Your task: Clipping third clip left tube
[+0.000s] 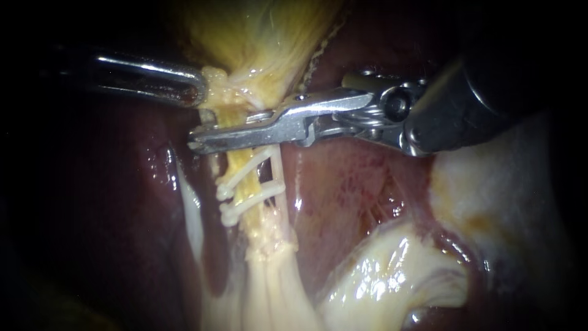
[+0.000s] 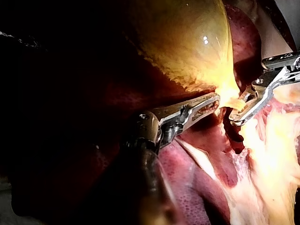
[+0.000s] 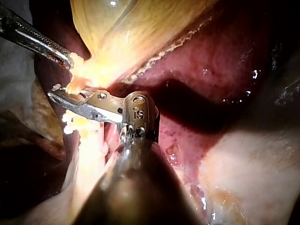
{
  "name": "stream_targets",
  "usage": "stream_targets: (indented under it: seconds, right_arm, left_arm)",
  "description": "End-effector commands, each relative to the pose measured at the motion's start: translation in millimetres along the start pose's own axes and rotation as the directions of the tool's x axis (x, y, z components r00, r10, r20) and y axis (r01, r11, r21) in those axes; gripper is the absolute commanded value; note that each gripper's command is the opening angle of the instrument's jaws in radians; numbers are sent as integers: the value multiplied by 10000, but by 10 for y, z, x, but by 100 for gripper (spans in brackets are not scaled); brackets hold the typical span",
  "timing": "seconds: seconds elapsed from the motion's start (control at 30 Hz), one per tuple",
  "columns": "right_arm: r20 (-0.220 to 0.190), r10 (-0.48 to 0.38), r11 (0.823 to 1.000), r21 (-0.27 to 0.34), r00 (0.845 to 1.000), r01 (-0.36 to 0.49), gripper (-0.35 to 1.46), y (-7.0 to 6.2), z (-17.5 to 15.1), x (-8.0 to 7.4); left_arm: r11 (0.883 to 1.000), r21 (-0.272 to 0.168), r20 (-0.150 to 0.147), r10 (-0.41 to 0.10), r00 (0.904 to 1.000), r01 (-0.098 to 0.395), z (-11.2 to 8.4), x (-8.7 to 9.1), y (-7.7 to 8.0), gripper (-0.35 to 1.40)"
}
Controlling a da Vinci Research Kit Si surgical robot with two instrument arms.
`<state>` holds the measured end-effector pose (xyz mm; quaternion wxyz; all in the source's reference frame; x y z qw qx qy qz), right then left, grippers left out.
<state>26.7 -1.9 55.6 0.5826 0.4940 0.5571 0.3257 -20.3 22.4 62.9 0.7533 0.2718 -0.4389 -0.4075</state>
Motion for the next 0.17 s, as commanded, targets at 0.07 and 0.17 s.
stream_targets:
  seconds: [0.07, 0.17]
  right_arm:
    - [2, -5, 10000, 2, 10000, 5, -35, 0, 1, -1]
    - [2, -6, 10000, 1, 10000, 6, -35, 0, 1, -1]
  left_arm:
    - [10000, -1, 2, -1, 10000, 1, 0, 0, 0, -35]
    - [10000, 1, 1, 0, 10000, 0, 1, 0, 0, -35]
